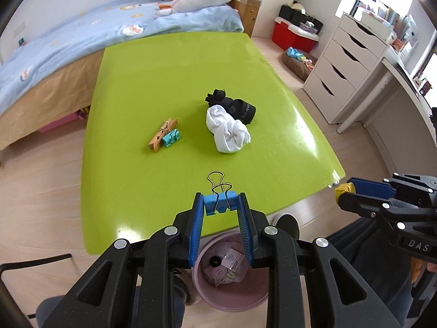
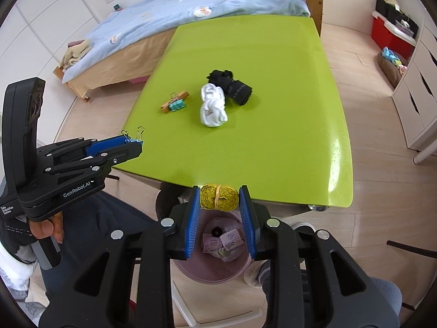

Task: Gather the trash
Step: 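Grasp the blue binder clip with the left gripper while the right gripper holds the tape roll, then drop the tape roll and binder clip into the wastebasket by opening both grippers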

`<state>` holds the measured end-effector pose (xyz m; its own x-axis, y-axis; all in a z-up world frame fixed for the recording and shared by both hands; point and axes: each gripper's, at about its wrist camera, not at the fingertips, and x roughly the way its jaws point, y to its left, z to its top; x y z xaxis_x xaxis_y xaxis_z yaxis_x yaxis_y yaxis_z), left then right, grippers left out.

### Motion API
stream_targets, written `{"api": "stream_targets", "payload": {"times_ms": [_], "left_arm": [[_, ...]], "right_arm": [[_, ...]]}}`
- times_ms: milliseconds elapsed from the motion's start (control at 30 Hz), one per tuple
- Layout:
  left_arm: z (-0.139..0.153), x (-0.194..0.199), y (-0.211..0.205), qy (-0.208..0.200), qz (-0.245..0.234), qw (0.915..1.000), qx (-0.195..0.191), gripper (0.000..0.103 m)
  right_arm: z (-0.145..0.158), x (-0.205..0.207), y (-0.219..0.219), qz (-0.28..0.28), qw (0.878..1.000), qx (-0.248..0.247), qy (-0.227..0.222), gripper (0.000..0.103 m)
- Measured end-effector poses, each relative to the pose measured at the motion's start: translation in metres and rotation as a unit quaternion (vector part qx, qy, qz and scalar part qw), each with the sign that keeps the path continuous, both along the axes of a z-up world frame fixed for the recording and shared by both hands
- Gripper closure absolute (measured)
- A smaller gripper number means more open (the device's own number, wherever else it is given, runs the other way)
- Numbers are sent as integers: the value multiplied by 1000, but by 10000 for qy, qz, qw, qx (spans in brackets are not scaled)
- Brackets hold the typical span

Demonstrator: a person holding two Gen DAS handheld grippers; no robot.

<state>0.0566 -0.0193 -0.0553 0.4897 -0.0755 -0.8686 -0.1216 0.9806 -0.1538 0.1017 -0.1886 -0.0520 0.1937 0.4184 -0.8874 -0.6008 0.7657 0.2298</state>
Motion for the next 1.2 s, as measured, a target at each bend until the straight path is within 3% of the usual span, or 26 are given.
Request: {"api": "stream_targets", "payload": {"times_ms": [200, 633, 700, 733, 867, 1133, 1200], "left_arm": [[12, -33, -5, -142, -108, 9998, 17, 78], [17, -80, -3, -203, -230, 9995, -107, 78], [18, -82, -5, -201, -284, 9993, -106, 78], [18, -82, -6, -199, -303, 9993, -112, 78], [17, -81, -15, -160, -475, 9986, -138, 78], [10, -74, -44, 47, -983, 9948, -276, 77], [8, -72, -49, 95, -1069, 9938, -302, 71]], "right_arm": [[4, -26, 3, 201, 9998, 10, -32, 74], [-22, -64, 21, 660, 9968, 28, 439, 72], [-21, -62, 20, 608, 9972, 27, 433, 39], [-20, -61, 18, 550, 9976, 63, 412, 17], [-10, -54, 5, 264, 9990, 147, 335, 11], [11, -40, -29, -224, 9992, 321, 97, 9], [11, -39, -33, -282, 9990, 328, 84, 8]]}}
